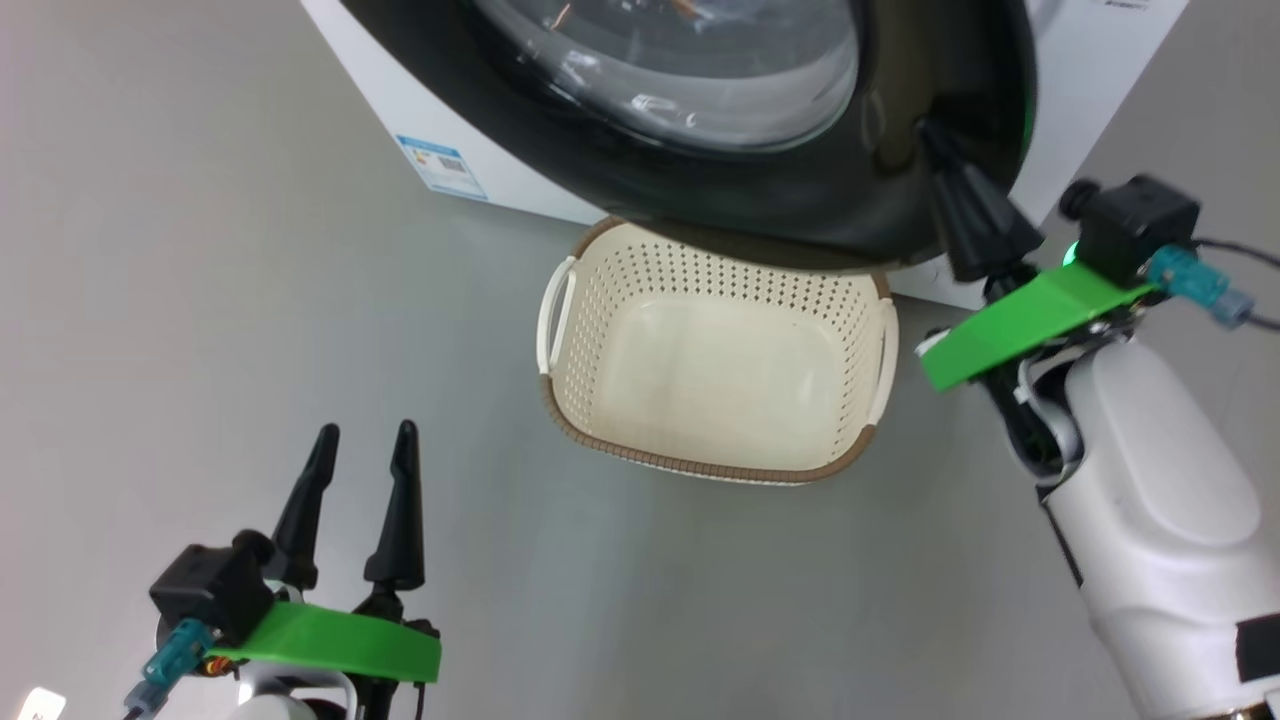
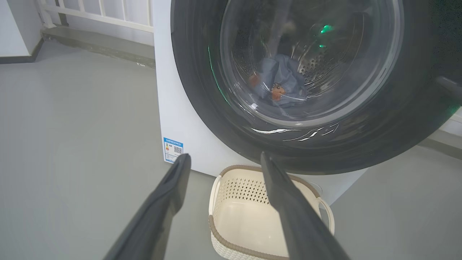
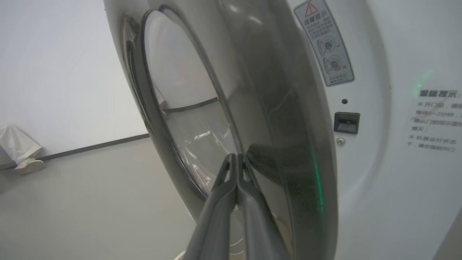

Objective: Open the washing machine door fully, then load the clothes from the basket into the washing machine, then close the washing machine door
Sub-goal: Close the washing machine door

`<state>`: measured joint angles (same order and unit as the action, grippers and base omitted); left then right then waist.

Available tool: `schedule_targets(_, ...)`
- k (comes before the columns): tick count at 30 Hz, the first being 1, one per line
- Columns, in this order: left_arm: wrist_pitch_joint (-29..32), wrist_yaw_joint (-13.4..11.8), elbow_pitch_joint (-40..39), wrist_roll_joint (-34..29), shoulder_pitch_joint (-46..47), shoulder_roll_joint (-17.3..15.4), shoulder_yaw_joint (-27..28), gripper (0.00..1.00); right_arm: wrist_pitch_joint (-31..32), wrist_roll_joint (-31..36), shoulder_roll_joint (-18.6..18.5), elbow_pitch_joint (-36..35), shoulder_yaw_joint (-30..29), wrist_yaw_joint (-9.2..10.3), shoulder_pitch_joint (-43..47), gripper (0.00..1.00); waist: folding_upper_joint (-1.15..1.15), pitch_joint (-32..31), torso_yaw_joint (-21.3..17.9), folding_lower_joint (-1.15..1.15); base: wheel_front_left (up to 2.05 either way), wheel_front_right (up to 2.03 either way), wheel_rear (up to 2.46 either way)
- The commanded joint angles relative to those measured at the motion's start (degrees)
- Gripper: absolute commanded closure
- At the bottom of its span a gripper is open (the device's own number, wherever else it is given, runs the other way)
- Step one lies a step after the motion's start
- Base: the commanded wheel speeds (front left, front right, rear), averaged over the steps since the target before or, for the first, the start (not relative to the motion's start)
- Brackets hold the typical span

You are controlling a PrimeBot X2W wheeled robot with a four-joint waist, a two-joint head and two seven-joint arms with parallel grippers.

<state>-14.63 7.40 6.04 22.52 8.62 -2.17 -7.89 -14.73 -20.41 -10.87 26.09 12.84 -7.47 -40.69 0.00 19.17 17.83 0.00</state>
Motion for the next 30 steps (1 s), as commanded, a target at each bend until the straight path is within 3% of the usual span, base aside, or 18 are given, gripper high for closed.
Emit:
schedule_targets(1,-0.37,0.09,-1.62,0.26,1.75,-0.84,1.6,0.0,-0.27,0.43,0.43,-0.92,0.04,-0.02,-1.82,1.0,0.0,0.93,0.69,0.0,0.0,0.0,0.0)
schedule_targets(30,-0.37,0.09,-2.59,1.75,6.63,-0.71,-2.39,0.0,-0.27,5.8,-1.54,5.02,-9.43,-0.02,-15.39,1.0,0.0,6.7,4.82,0.0,0.0,0.0,0.0)
